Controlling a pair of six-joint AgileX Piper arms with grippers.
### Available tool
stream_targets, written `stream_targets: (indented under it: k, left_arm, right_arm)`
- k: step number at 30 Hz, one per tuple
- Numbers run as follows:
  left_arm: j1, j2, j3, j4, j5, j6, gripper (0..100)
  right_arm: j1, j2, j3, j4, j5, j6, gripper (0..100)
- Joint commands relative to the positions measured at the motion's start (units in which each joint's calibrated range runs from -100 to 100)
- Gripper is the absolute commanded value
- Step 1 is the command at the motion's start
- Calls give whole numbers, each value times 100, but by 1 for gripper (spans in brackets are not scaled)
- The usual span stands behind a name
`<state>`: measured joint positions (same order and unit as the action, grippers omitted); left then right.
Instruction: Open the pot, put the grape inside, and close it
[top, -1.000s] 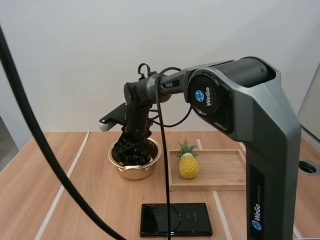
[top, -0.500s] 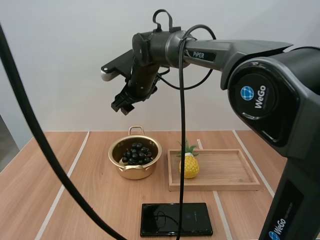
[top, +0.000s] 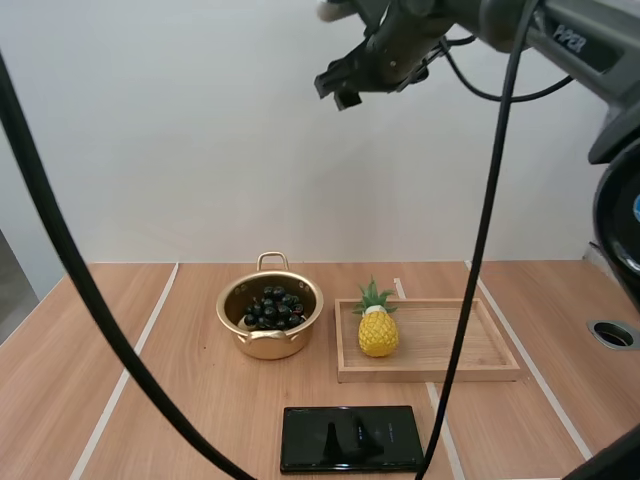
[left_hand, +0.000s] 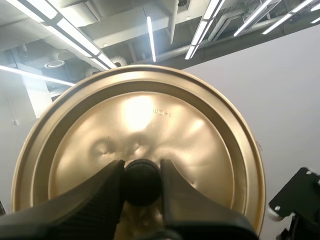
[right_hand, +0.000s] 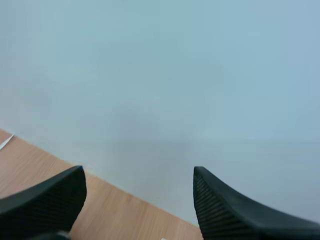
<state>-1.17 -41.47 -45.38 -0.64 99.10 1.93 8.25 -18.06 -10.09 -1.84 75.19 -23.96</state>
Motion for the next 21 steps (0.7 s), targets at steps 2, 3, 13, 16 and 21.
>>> stream_targets:
  k: [2, 3, 13, 16, 21]
  left_arm:
    - [-4, 6, -19, 131, -322, 6, 0]
    - [-4, 6, -19, 170, -392, 6, 0]
    - [-4, 194, 7, 216, -418, 6, 0]
    - [-4, 342, 51, 226, -239, 6, 0]
    - [-4, 568, 340, 232, 88, -5, 0]
  right_arm:
    - [-294, -502, -270, 243, 1, 86, 100]
    - [-355, -608, -314, 242, 1, 86, 100]
    - [-740, -1438, -455, 184, 482, 286, 100]
    - [-741, -1668, -455, 81, 656, 375, 100]
    - [-741, -2062, -455, -104, 994, 533, 100]
